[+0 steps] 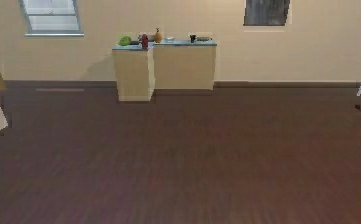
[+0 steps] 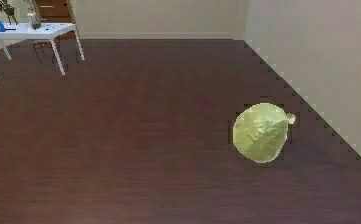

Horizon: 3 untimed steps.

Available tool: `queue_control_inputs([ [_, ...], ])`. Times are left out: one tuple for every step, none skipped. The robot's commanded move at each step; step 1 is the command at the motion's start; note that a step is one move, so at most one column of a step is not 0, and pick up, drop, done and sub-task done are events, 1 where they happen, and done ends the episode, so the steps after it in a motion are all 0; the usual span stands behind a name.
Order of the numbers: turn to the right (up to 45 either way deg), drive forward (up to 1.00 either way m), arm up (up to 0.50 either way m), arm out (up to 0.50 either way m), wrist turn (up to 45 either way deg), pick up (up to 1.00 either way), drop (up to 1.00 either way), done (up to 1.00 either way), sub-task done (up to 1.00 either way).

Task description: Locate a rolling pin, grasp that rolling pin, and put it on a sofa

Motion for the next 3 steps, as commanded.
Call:
queue_control_inputs([
  [0.0, 1.0, 0.0, 0.0, 0.0, 0.0, 0.0, 0.0, 0.0],
  [0.0, 1.0, 0.0, 0.0, 0.0, 0.0, 0.0, 0.0, 0.0],
  [3.0, 0.0, 0.0, 0.0, 0.0, 0.0, 0.0, 0.0, 0.0],
])
